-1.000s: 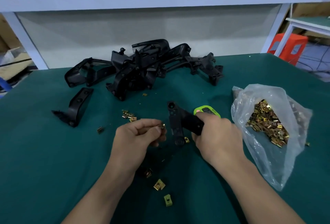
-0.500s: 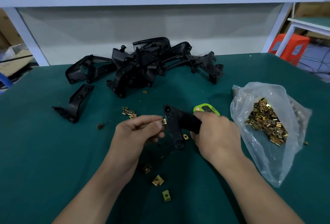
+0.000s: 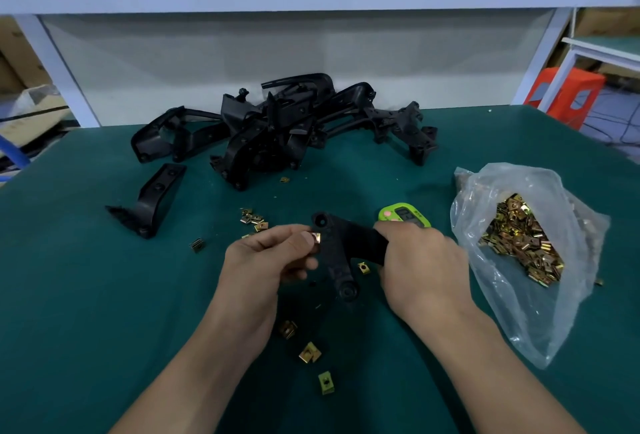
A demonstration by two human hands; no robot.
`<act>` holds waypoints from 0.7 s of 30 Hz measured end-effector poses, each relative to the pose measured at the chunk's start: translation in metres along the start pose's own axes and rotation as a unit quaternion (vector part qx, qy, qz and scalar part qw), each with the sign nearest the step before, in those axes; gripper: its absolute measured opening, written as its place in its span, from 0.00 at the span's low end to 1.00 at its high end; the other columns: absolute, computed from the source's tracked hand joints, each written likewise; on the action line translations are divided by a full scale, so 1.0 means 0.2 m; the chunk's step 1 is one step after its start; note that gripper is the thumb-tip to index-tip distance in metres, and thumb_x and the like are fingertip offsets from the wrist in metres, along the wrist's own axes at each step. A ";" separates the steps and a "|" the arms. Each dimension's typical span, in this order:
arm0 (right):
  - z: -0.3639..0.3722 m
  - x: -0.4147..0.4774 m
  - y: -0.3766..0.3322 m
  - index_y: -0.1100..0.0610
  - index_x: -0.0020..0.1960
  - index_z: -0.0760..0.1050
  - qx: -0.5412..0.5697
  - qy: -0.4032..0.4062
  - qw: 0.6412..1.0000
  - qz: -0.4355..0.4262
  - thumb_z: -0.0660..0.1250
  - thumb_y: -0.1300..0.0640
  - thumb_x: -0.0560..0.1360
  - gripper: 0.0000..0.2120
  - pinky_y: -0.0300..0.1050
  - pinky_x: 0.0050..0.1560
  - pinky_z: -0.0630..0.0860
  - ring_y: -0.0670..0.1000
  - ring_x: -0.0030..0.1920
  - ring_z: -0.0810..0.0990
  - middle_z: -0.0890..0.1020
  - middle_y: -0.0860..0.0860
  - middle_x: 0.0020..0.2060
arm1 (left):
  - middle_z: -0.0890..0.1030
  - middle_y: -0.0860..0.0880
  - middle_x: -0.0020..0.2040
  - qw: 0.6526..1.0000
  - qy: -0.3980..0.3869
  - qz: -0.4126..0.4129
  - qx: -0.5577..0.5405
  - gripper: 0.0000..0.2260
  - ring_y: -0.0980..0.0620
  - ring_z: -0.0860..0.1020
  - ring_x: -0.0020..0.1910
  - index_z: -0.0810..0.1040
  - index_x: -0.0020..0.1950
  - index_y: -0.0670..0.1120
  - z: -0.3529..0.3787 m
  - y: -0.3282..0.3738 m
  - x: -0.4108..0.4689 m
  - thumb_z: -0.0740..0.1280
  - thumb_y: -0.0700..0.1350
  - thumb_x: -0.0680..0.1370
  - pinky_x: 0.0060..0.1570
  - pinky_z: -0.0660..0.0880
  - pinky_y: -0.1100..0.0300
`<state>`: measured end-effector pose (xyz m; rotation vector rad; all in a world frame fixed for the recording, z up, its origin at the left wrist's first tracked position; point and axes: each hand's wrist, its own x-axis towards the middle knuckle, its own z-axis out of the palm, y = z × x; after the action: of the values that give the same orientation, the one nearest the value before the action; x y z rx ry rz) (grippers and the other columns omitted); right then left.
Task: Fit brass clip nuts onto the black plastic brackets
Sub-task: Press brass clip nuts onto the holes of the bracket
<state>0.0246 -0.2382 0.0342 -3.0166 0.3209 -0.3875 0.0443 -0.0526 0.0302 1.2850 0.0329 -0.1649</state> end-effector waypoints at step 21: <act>-0.04 -0.06 -0.07 0.49 0.40 0.63 -0.003 -0.008 1.000 0.018 0.64 0.63 0.70 0.12 0.44 0.27 0.52 0.47 0.27 0.57 0.62 0.47 0.28 | 0.85 0.47 0.35 0.994 0.097 0.013 0.041 0.10 0.55 0.81 0.33 0.85 0.33 0.48 0.11 -0.03 -0.05 0.76 0.42 0.75 0.32 0.76 0.65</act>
<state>0.0143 -0.2234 0.0407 -3.0126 0.3762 -0.3606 0.0313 -0.0733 0.0314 1.3787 0.1772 -0.0190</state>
